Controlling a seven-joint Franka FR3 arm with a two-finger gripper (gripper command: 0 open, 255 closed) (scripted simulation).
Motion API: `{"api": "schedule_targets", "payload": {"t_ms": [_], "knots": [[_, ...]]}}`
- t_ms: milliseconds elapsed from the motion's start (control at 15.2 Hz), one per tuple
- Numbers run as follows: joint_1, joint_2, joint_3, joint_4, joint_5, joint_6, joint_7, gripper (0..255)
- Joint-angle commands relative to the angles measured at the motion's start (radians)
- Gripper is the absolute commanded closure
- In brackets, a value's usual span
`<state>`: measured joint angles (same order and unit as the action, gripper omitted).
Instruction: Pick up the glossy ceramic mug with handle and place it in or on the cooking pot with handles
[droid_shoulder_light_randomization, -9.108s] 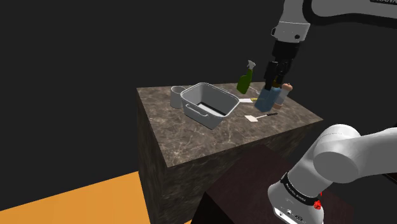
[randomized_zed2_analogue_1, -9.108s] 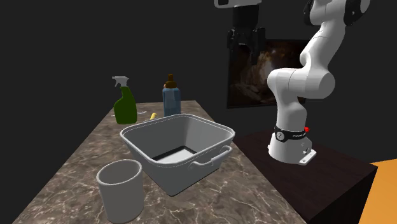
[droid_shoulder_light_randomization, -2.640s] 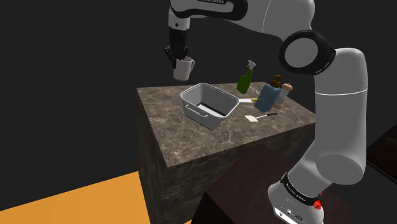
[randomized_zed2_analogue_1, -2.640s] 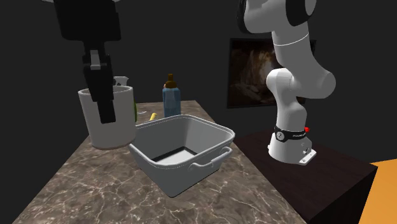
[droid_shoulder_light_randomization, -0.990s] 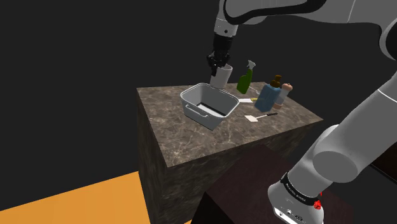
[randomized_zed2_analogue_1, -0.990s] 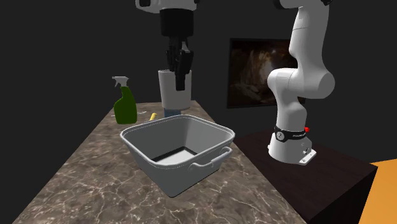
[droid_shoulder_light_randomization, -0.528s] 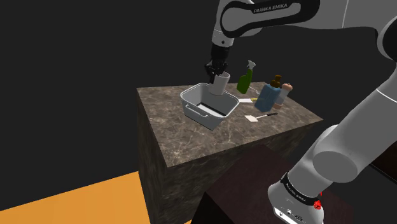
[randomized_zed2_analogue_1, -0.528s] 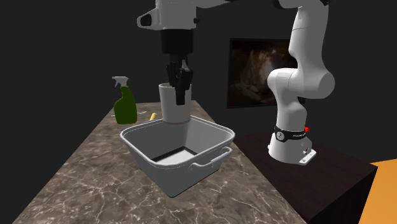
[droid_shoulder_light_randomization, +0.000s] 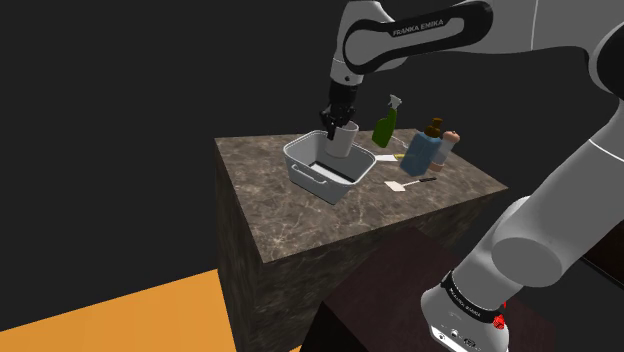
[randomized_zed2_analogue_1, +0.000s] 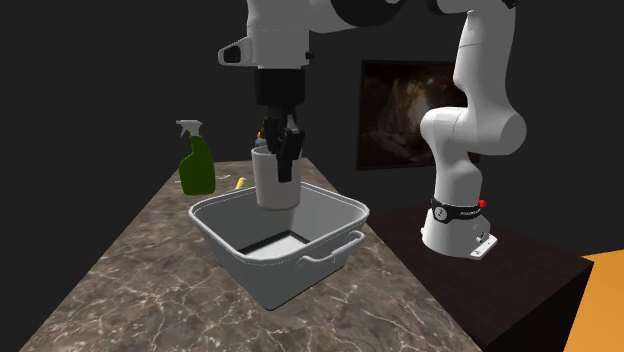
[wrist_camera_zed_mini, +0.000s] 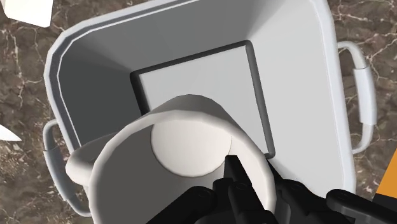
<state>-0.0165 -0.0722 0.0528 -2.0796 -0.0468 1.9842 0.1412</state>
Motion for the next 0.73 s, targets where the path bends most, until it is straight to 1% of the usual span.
{"api": "schedule_targets", "payload": {"t_ms": [0, 264, 330, 660], "knots": [[0.0, 0.001, 0.0, -0.001, 0.0, 0.002, 0.0, 255], [0.0, 0.001, 0.0, -0.001, 0.0, 0.002, 0.0, 255], [0.0, 0.001, 0.0, -0.001, 0.0, 0.002, 0.0, 0], [0.0, 0.001, 0.0, -0.001, 0.0, 0.002, 0.0, 0]]}}
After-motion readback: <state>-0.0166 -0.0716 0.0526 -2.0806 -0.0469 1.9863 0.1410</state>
